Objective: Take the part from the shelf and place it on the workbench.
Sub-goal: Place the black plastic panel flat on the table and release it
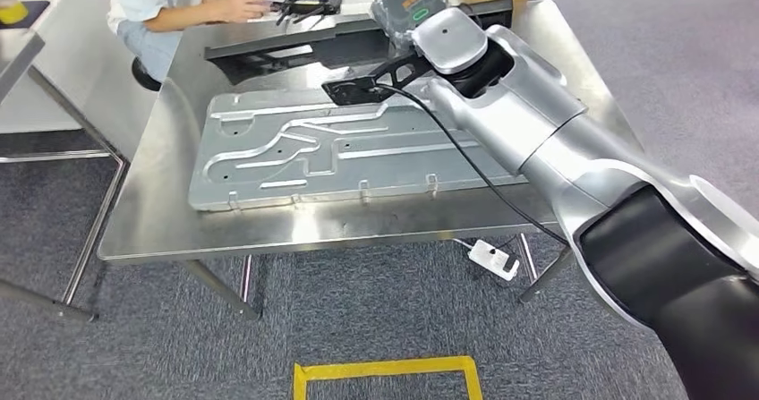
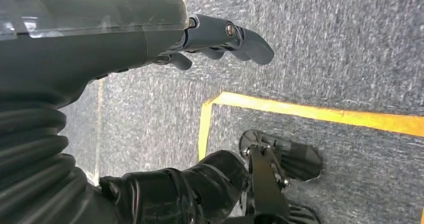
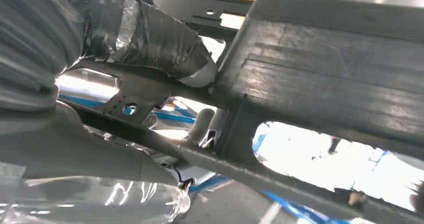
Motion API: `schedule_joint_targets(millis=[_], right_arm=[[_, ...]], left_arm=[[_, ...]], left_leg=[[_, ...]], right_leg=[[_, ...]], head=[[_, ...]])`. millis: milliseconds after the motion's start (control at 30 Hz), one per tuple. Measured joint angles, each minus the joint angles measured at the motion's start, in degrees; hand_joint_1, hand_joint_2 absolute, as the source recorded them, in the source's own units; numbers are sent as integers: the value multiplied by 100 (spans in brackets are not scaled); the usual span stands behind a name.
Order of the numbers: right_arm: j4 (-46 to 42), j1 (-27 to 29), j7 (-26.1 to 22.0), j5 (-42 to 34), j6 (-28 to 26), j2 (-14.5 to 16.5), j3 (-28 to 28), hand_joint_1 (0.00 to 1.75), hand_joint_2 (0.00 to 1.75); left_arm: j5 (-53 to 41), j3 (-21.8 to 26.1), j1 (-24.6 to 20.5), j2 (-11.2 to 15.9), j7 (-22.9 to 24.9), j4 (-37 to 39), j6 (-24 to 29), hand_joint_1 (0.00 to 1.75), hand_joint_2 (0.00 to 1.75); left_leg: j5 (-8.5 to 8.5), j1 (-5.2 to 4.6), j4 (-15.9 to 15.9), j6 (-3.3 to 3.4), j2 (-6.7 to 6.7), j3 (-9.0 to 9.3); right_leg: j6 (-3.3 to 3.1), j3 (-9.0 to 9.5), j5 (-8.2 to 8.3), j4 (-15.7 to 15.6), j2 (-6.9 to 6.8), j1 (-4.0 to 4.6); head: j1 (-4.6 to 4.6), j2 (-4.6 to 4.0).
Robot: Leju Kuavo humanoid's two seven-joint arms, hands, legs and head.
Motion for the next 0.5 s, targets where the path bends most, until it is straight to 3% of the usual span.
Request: schedule_joint_targets(millis=[67,133,200,267,333,433,500], right_arm=[[0,-18,69,-1,66,-44,0,175,175],[-1,-19,115,-2,134,-109,0,175,175],[-2,-21,151,-3,179,-180,-1,175,175],[-2,-38,174,-3,191,-233,-2,175,175],[-6,-62,183,-4,194,-268,-2,175,175],[-23,-63,183,-8,211,-328,-3,175,175],[-33,-61,182,-15,212,-365,-4,175,175]], left_arm=[[-15,0,-2,-4,-23,0,46,0,175],[-25,0,-2,-4,-34,0,85,0,175],[-33,0,3,-4,-34,0,108,0,175],[-39,0,4,-4,-35,0,117,0,175],[-42,-1,-12,-3,-38,0,127,0,175],[-50,-4,-27,-6,-47,0,133,0,175],[-65,-5,-17,-13,-51,0,123,0,175]], left_leg=[[-235,20,685,-54,2,-364],[-181,28,965,-76,2,-581],[224,27,516,-56,3,-452],[570,1,-164,1,-2,-157],[604,-45,-498,69,-5,2],[575,-39,-645,149,4,91],[580,-2,-744,199,22,186]], right_leg=[[-35,42,-37,-2,14,1],[-45,103,-90,6,20,4],[-36,187,-152,14,23,7],[-16,245,-197,4,31,14],[23,242,-209,-13,44,15],[104,230,-242,-12,38,24],[146,78,-410,310,8,39]], head=[[-11,0],[-11,0],[-10,0],[-7,0],[-9,0],[-3,1],[24,1]])
